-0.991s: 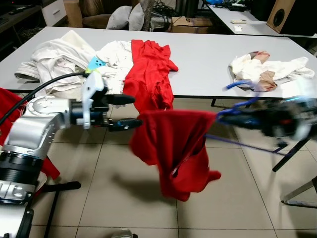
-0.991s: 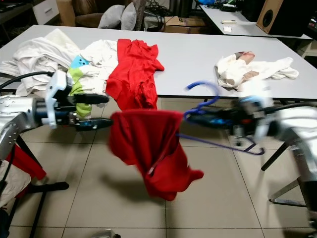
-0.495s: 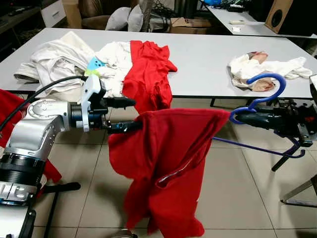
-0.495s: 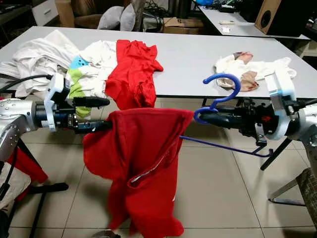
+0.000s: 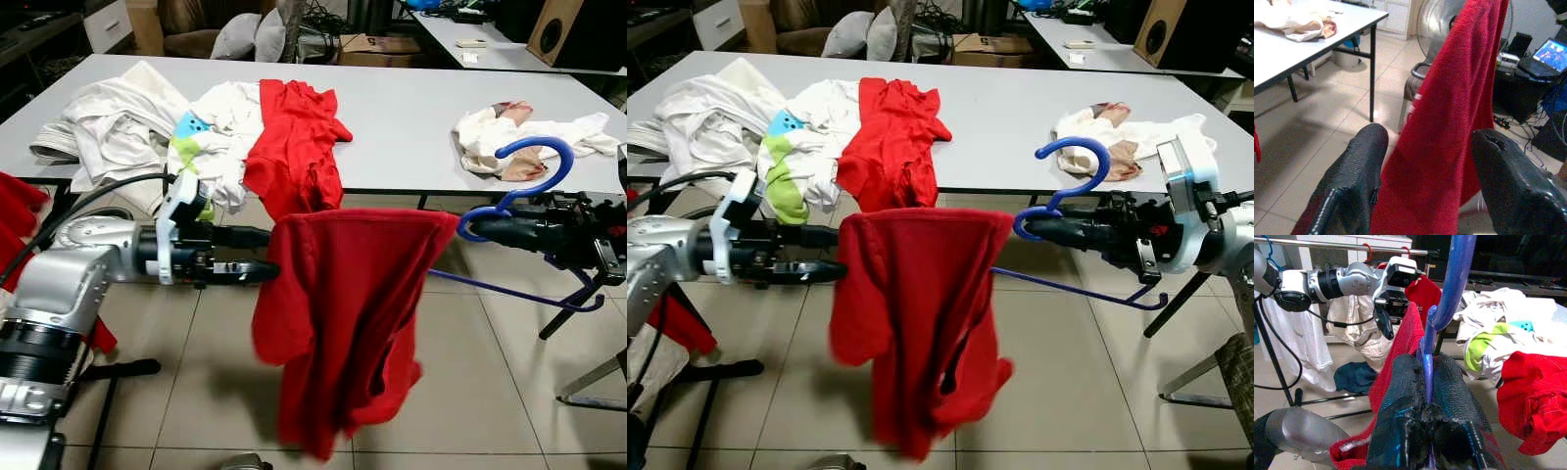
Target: Hang hanger
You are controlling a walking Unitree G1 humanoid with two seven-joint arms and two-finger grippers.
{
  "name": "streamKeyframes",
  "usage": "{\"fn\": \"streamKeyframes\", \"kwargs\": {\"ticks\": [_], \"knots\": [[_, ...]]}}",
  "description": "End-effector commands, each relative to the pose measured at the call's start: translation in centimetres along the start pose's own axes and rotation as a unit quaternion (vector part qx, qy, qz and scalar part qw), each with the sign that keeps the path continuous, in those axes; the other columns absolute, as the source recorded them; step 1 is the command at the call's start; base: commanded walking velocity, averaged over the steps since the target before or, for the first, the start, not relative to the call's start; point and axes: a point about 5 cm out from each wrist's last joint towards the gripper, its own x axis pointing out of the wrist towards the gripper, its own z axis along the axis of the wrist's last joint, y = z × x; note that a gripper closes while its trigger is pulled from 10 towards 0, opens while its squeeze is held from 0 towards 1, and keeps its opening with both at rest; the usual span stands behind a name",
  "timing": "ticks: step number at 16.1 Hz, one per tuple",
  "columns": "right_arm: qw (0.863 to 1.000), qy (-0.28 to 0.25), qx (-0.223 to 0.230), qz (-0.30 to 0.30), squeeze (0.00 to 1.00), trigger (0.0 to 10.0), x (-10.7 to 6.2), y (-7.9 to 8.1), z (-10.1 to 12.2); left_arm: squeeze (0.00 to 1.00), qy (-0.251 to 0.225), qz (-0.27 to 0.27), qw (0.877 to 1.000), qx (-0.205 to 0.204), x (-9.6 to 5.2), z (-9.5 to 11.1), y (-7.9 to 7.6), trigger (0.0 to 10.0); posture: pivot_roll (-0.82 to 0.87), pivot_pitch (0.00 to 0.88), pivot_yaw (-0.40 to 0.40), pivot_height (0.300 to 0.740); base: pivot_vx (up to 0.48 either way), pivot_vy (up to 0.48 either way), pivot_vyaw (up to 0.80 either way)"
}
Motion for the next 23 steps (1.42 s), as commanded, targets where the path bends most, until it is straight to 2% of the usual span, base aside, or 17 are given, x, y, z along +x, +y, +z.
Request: {"fn": "streamKeyframes", "kwargs": {"ticks": [1, 3, 10, 16, 18, 21, 23], "knots": [[1.0, -0.014, -0.025, -0.002, 0.0, 10.0, -0.5, -0.1, 1.5, 0.0, -0.016, -0.004, 1.0, 0.001, 0.3, 0.4, -0.2, 0.0, -0.05, 0.0, 0.001, 0.74, 0.0, 0.0, 0.0], [1.0, -0.014, -0.025, -0.003, 0.0, 10.0, -0.4, -0.2, 1.5, 0.0, -0.041, -0.006, 0.999, -0.009, 0.9, 0.6, -0.4, 0.0, -0.05, 0.0, 0.002, 0.74, 0.0, 0.0, 0.0], [0.999, -0.02, -0.028, -0.008, 0.0, 10.0, -0.1, -0.5, 1.7, 0.0, -0.054, 0.034, 0.998, -0.009, 1.1, -0.1, 0.0, 0.0, -0.05, 0.0, 0.0, 0.74, 0.0, 0.0, 0.0], [0.999, -0.027, -0.029, -0.013, 0.0, 10.0, 0.1, -0.8, 1.7, 0.0, -0.06, 0.08, 0.995, -0.02, -1.6, -0.3, 0.4, 0.0, -0.04, 0.0, -0.002, 0.74, 0.0, 0.0, 0.0], [0.999, -0.033, -0.029, -0.015, 0.0, 10.0, 0.0, -0.7, 1.8, 0.0, -0.056, 0.111, 0.992, -0.027, -3.0, -0.9, 0.7, 0.0, -0.04, 0.0, -0.003, 0.74, 0.0, 0.0, 0.0], [0.999, -0.034, -0.029, -0.017, 0.0, 10.0, -0.2, -0.7, 1.8, 0.0, -0.06, 0.137, 0.988, -0.032, -4.1, -1.1, 0.9, 0.0, -0.04, 0.0, -0.004, 0.74, 0.0, 0.0, 0.0], [0.999, -0.035, -0.029, -0.017, 0.0, 10.0, -0.2, -0.7, 1.9, 0.0, -0.059, 0.137, 0.988, -0.032, -4.1, -1.1, 1.0, 0.0, -0.04, 0.0, -0.004, 0.74, 0.0, 0.0, 0.0]]}}
